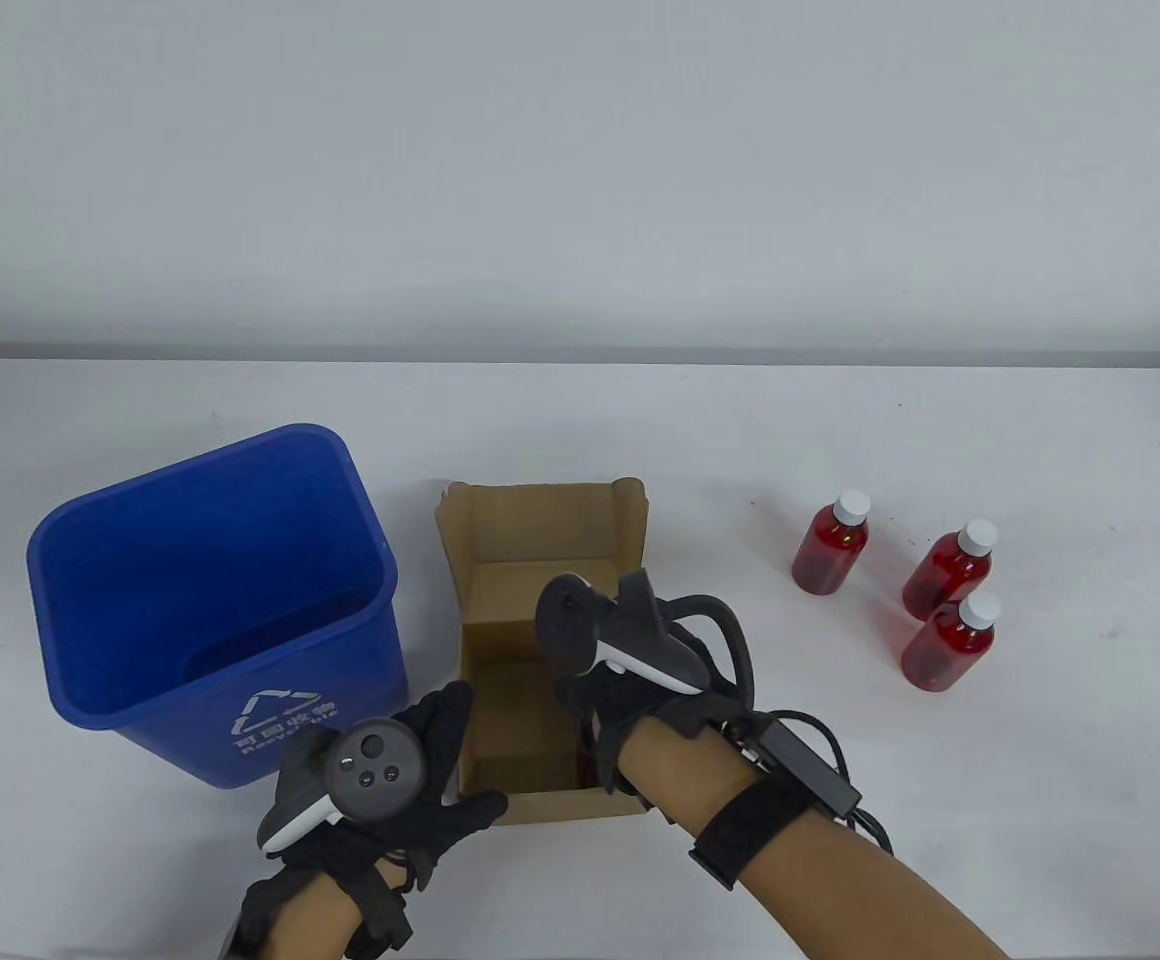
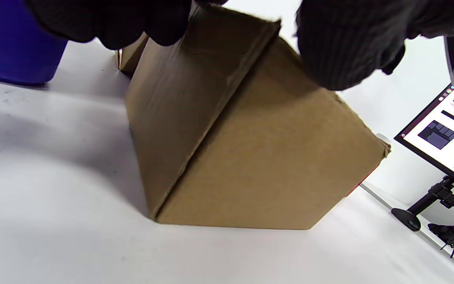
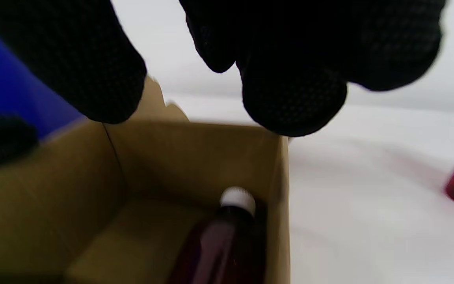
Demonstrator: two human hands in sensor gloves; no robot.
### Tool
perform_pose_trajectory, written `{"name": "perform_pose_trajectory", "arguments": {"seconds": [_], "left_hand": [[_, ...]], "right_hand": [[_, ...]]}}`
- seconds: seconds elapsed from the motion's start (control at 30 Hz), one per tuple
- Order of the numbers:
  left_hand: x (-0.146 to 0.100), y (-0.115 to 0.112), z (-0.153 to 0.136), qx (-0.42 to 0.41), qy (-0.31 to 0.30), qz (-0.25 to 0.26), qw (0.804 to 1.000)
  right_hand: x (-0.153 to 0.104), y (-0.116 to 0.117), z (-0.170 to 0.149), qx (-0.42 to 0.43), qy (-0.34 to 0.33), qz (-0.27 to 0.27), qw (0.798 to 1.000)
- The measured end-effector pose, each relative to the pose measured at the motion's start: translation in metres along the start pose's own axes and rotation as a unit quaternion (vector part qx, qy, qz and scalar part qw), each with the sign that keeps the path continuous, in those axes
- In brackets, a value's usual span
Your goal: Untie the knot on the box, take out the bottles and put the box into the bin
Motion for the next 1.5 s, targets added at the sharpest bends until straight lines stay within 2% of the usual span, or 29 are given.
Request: {"name": "perform_pose_trajectory", "arguments": {"seconds": [0.27, 0.47, 0.67, 1.0, 1.07, 1.23, 1.4, 1.5], "left_hand": [[0.0, -0.001, 0.001, 0.003, 0.0, -0.002, 1.0], [0.001, -0.002, 0.002, 0.002, -0.002, -0.004, 1.0], [0.001, -0.002, 0.003, 0.002, -0.002, -0.007, 1.0], [0.001, -0.003, 0.003, -0.001, -0.005, -0.008, 1.0], [0.002, -0.003, 0.003, -0.001, -0.006, -0.009, 1.0], [0.002, -0.003, 0.004, 0.0, -0.007, -0.01, 1.0], [0.002, -0.003, 0.004, -0.001, -0.006, -0.013, 1.0], [0.002, -0.003, 0.004, 0.003, -0.004, -0.014, 1.0]], "right_hand": [[0.034, 0.036, 0.019, -0.025, 0.066, 0.134, 0.989], [0.049, 0.055, 0.022, -0.063, 0.112, 0.178, 0.976], [0.066, 0.066, 0.011, -0.021, 0.135, 0.226, 0.965], [0.085, 0.087, -0.006, 0.045, 0.134, 0.309, 0.941], [0.088, 0.09, -0.006, 0.052, 0.131, 0.319, 0.937], [0.092, 0.099, -0.002, 0.084, 0.114, 0.277, 0.951], [0.09, 0.098, 0.002, 0.086, 0.087, 0.279, 0.953], [0.085, 0.089, 0.006, 0.099, 0.068, 0.245, 0.962]]}}
Point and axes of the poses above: the tracker on the back of each hand, its own z axis roughly to the thumb side, its own x axis roughly from the wrist to the fingertips, y = z × x, the point moved 1 cm from there along x, roughly from the wrist to the fingertips, and after that the axes turned 14 degrees about -y, right-handed, at the moved point
